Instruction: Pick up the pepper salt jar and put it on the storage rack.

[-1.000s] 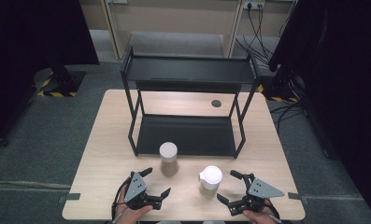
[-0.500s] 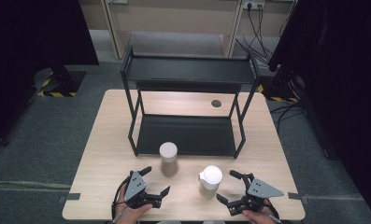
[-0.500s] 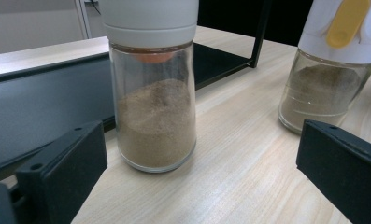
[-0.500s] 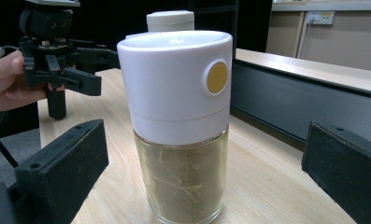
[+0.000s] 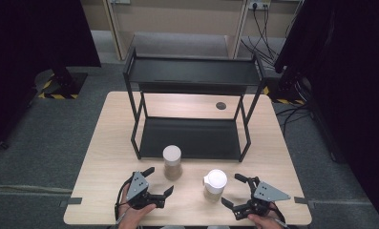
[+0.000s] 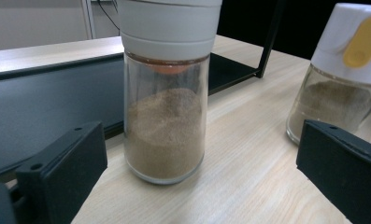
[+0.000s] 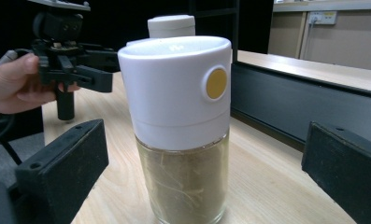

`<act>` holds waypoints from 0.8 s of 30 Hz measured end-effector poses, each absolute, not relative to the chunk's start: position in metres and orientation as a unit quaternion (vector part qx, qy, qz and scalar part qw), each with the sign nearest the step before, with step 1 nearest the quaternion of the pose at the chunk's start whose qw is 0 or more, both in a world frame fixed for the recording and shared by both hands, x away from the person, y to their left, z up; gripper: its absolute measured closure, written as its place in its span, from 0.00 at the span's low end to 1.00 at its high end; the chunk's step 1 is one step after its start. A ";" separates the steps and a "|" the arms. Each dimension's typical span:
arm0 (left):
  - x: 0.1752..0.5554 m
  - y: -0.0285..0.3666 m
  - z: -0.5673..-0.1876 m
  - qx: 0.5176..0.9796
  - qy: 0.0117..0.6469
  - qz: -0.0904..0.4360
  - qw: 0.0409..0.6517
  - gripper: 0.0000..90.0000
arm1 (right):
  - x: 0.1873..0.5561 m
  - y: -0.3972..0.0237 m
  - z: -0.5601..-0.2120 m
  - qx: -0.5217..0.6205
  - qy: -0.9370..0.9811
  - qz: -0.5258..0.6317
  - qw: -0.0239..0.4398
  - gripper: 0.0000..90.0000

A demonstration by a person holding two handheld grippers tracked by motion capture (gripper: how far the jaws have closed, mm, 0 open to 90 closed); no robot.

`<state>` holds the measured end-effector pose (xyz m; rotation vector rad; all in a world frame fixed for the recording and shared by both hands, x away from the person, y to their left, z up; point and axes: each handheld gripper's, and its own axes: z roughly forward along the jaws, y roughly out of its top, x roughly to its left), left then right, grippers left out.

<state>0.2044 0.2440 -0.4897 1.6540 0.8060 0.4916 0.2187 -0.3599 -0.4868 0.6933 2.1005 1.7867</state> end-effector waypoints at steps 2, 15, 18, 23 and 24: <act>0.206 0.243 -0.488 0.707 0.345 0.212 0.580 0.02 | 0.218 -0.360 -0.487 0.241 0.731 0.620 0.150 0.01; 0.219 0.239 -0.479 0.706 0.343 0.221 0.578 0.02 | 0.218 -0.360 -0.486 0.240 0.731 0.621 0.150 0.01; 0.222 0.237 -0.477 0.706 0.342 0.224 0.578 0.02 | 0.218 -0.360 -0.486 0.240 0.731 0.621 0.149 0.01; 0.228 0.236 -0.472 0.709 0.335 0.226 0.577 0.02 | 0.219 -0.359 -0.487 0.239 0.732 0.621 0.148 0.01; 0.229 0.235 -0.472 0.710 0.335 0.226 0.577 0.02 | 0.219 -0.359 -0.487 0.239 0.731 0.621 0.148 0.01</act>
